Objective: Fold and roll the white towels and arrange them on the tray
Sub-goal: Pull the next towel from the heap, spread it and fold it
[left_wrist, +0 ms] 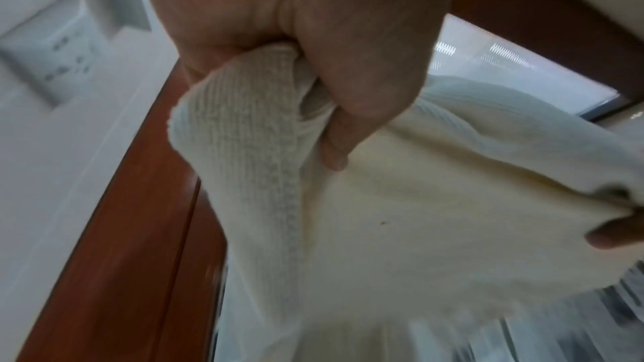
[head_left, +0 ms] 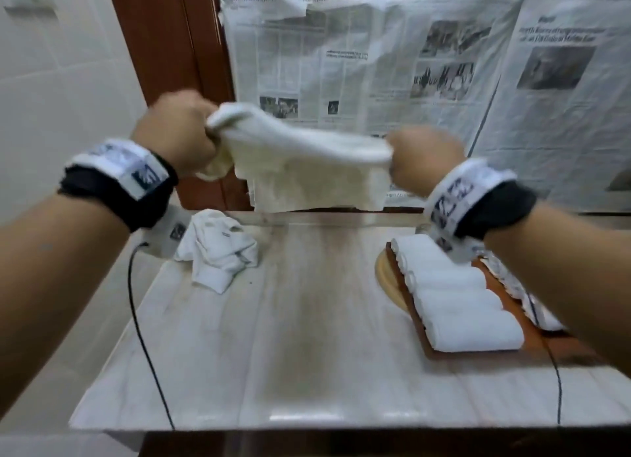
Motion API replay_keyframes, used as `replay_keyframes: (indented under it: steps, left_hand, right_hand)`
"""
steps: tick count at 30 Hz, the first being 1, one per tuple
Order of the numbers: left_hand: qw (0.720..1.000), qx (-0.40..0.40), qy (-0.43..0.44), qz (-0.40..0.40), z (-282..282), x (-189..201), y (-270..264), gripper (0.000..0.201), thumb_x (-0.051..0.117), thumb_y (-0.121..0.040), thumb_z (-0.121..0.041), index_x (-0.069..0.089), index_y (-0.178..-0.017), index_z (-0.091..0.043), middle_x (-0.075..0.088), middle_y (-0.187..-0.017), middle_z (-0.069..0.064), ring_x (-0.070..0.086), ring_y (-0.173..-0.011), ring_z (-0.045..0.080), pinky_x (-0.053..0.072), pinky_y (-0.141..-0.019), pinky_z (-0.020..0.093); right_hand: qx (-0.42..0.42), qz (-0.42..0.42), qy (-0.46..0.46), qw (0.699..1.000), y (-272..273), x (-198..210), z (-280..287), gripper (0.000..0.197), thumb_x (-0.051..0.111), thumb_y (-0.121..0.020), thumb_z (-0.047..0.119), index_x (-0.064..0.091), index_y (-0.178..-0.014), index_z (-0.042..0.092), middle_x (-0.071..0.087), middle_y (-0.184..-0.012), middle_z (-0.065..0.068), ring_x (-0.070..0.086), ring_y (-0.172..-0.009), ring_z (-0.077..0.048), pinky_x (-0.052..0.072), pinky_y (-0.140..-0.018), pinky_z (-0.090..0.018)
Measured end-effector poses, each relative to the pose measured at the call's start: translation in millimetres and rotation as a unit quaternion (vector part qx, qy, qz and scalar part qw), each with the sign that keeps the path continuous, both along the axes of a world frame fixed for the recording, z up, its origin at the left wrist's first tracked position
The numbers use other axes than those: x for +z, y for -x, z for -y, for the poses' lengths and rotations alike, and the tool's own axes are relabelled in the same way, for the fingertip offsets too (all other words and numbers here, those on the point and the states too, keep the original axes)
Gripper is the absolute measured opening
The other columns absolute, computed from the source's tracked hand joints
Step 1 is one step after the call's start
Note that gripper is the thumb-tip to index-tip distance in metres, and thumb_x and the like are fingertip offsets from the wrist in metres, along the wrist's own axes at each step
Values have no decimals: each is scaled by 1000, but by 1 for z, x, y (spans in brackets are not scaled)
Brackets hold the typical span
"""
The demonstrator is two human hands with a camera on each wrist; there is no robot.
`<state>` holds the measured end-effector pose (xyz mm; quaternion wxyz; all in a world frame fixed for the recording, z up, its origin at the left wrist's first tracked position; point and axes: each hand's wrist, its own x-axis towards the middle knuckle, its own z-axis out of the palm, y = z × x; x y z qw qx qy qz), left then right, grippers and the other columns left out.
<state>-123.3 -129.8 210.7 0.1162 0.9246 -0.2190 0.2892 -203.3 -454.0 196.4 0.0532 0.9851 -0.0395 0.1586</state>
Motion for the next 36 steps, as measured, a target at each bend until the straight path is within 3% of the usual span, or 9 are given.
replay_keyframes:
  steps: [6, 9, 11, 15, 20, 23, 25, 31, 36]
  left_hand:
    - [914, 68, -190, -352, 4, -197, 51, 16, 59, -88, -32, 66, -91, -18, 68, -104, 4, 62, -93, 26, 46, -78, 29]
    - [806, 30, -258, -532, 6, -277, 87, 54, 68, -85, -51, 60, -128, -18, 56, -137, 5, 55, -122, 23, 42, -99, 29]
    - [778, 26, -210, -591, 8, -310, 107, 75, 63, -85, -62, 42, -147, -26, 33, -157, -1, 37, -140, 20, 30, -114, 32]
    - [797, 23, -266, -542, 11, -349, 126, 73, 43, -97, -58, 17, -157, -25, 3, -165, 2, 29, -143, 32, 22, -117, 34]
    - [805, 13, -186, -563, 18, -335, 120, 46, 52, -98, -45, 55, -137, -21, 51, -145, 1, 52, -125, 19, 38, -106, 29]
    - [819, 17, -89, -567, 8, -330, 98, 30, 54, -97, -42, 68, -118, -24, 70, -116, -3, 62, -96, 11, 47, -91, 27]
    - [853, 55, -38, -518, -4, -330, 71, 25, 53, -99, -34, 69, -113, -21, 69, -117, -1, 63, -100, 16, 47, -91, 28]
    - [897, 127, -3, -424, -41, -338, -51, 43, 50, -98, -16, 48, -140, -14, 39, -151, 11, 41, -134, 31, 29, -111, 33]
    - [916, 92, -123, -371, -50, -338, -162, 77, 49, -91, -13, 12, -156, -30, -10, -164, -4, 27, -136, 36, 37, -107, 47]
  right_hand:
    - [55, -295, -37, 953, 36, -198, -1, 37, 65, -86, 38, 58, -121, 29, 59, -122, -3, 59, -116, -27, 50, -95, -38]
    - [34, -460, -79, 884, 59, -262, -1, 97, 65, -70, 79, 33, -150, 35, 36, -149, -2, 43, -136, -29, 40, -108, -46]
    - [22, -478, -103, 872, 70, -294, 1, 106, 53, -69, 89, 22, -155, 37, 20, -160, -2, 31, -144, -30, 33, -113, -50]
    - [41, -485, -93, 869, 88, -329, 0, 100, 58, -77, 78, 16, -158, 35, 6, -165, -6, 21, -149, -30, 25, -119, -43]
    - [30, -427, -134, 894, 58, -320, -7, 64, 55, -93, 56, 44, -146, 23, 44, -147, -4, 48, -131, -24, 41, -108, -39]
    - [16, -374, -164, 913, 34, -321, -19, 52, 53, -94, 49, 45, -141, 28, 43, -144, -2, 48, -128, -23, 43, -104, -39]
    - [19, -368, -177, 913, 15, -326, -32, 55, 56, -93, 49, 43, -143, 30, 37, -145, -2, 44, -131, -24, 43, -105, -39]
    - [7, -378, -202, 903, -57, -346, -76, 75, 59, -92, 49, 22, -155, 35, 5, -165, -5, 12, -151, -27, 27, -119, -43]
    - [-29, -412, -194, 890, -103, -363, -108, 83, 62, -90, 51, 10, -155, 42, -11, -165, -1, -4, -152, -28, 23, -119, -55]
